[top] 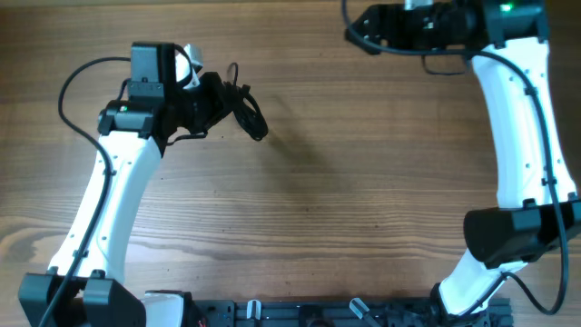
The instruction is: Untangle cables
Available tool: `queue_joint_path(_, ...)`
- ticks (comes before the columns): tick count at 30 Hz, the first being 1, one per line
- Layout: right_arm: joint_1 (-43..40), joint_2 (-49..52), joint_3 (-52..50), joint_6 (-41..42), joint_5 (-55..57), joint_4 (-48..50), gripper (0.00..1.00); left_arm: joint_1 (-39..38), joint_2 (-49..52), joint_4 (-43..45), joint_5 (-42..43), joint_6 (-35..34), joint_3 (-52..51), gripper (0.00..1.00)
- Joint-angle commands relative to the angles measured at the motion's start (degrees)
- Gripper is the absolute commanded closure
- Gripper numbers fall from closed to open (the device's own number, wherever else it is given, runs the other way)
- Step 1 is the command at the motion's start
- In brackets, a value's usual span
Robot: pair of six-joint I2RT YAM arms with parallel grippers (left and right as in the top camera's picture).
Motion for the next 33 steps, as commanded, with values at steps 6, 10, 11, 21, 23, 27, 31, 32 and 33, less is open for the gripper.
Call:
queue_joint_path(6,6.1,1.2,0.2,1.7,2.1,-1.2,0.17,3.0,0.0,11.4,11.7,-31.8,0.5,0.96)
queue_joint_path(10,6.6,1.2,0.2,-3.9,1.7,-2.5,0.17,2.9,0.0,10.4,11.4,-66.3,0.5,0.96)
queue_joint_path(11,7.2,1.2,0.2,-5.9,1.7,-2.6,0.17,2.8,0.0,10.4,11.5,-70.7,0.5,0.96)
queue_joint_path(21,17.5,2.4,-0.1,-20.6,9.1,-0.9,0.22,1.3,0.0,10.4,16.2,-83.6,0.5,0.96)
queue_joint_path(23,17.6,3.8,-0.9,-22.0,9.1,0.3,0.22,1.3,0.0,10.4,16.6,-83.4,0.5,0.96)
queue_joint_path(27,17.6,7.6,-1.0,-21.9,6.6,0.6,0.28,1.3,0.0,10.4,16.5,-83.2,0.5,0.96)
queue_joint_path(31,17.6,9.2,-1.4,-22.0,5.2,2.0,0.34,1.3,0.1,10.4,16.6,-83.2,0.5,0.96)
queue_joint_path(32,17.6,9.6,-1.4,-22.1,3.8,2.7,0.34,1.3,0.0,10.4,16.6,-83.2,0.5,0.96)
queue_joint_path(33,17.7,9.9,-1.5,-22.1,2.7,4.0,0.34,1.3,0.0,10.4,16.6,-83.2,0.5,0.96)
